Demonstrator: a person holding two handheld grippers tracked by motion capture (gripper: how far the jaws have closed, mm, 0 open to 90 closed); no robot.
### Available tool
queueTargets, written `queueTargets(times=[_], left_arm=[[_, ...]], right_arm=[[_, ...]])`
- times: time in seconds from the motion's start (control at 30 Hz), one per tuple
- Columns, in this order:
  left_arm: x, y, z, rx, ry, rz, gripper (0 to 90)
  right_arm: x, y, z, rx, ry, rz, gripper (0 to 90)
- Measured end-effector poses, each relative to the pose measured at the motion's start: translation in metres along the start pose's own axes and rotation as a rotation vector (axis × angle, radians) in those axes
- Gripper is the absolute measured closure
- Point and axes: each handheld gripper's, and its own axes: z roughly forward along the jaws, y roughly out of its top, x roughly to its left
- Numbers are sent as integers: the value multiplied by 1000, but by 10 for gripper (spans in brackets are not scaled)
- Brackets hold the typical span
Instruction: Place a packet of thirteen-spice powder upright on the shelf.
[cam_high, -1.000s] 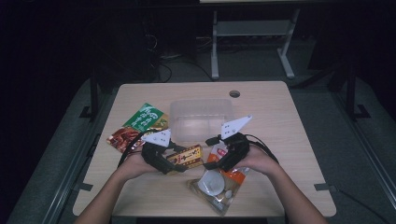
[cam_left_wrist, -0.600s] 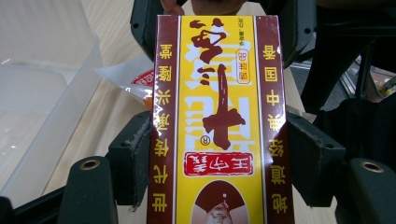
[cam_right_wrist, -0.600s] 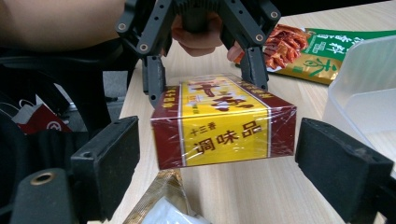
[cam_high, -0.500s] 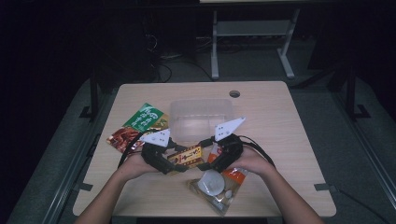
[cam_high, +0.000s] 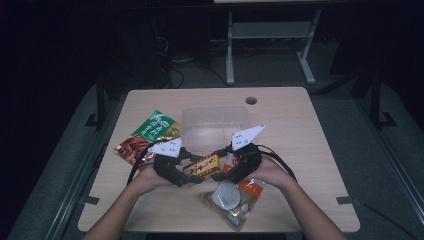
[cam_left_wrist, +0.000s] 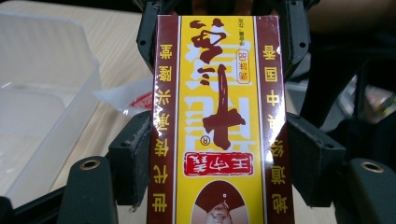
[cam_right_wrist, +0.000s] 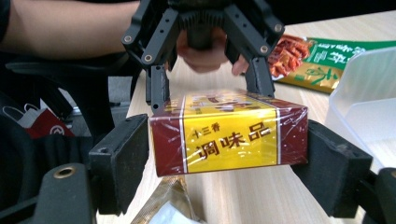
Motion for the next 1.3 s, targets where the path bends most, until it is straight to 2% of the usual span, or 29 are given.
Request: queueTargets(times=[0.17,0.3,0.63,0.73,0.97,1.1,1.23,1.3], left_arm=[[0,-1,-1,-27,3,3,317],[-1,-3,1,-80,-4,1,317],[-1,-4,2,-81,2,9,317],[-1,-4,3,-93,-8,2,315],[-1,-6,5,-69,-3,12,294],[-3,-6,6,-53,35,8,229],[-1,-5,-3,-32,68,32,174],[-2,-5,-7,-31,78,30,163]], right_arm=[[0,1,-5,-26,5,6,211],[0,3,-9,-60,6,8,217],[-1,3,-9,-69,1,0,286],[1,3,-10,-73,2,11,295],[1,4,-9,-69,1,14,305],[1,4,-10,-71,-4,14,312],[0,5,-14,-73,-11,9,313],[0,5,-14,-66,-23,11,314]])
